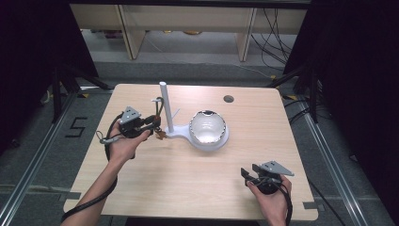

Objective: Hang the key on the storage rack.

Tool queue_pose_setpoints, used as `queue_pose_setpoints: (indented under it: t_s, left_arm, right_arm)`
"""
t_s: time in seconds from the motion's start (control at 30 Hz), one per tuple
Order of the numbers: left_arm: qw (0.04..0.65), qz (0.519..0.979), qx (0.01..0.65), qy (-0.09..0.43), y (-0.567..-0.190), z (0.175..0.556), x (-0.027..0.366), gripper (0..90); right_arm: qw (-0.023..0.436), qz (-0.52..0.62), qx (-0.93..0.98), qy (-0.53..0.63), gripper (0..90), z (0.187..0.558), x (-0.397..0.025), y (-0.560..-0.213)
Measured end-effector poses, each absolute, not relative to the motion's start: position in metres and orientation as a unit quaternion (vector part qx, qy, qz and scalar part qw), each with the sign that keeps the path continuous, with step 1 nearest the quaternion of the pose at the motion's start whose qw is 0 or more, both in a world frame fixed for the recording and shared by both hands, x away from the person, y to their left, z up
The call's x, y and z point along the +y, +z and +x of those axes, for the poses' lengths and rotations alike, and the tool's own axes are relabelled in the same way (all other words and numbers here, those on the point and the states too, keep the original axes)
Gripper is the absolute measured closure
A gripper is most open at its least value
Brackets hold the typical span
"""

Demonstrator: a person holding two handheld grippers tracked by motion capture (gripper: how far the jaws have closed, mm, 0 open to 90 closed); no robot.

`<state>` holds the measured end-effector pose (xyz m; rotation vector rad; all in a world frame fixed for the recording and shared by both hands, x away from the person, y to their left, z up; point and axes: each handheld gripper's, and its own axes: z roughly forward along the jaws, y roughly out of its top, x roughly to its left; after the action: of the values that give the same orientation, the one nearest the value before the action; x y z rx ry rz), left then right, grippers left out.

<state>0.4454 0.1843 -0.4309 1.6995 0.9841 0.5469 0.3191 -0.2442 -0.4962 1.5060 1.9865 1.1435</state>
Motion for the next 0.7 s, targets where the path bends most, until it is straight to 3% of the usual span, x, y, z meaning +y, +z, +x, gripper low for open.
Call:
queue_pose_setpoints:
  t_s: [0.5, 0.7]
  left_arm:
    - [0.516, 0.714, 0.413, 0.232, -0.4369, 0.4524, 0.1779, 65.4]
    - [0.52, 0.708, 0.413, 0.24, -0.4372, 0.4507, 0.1809, 59.1]
  right_arm:
    - [0.196, 0.537, 0.709, 0.413, 48.5, 0.3196, -0.2436, -0.4975]
    - [0.198, 0.538, 0.71, 0.409, 48.5, 0.319, -0.2448, -0.4964]
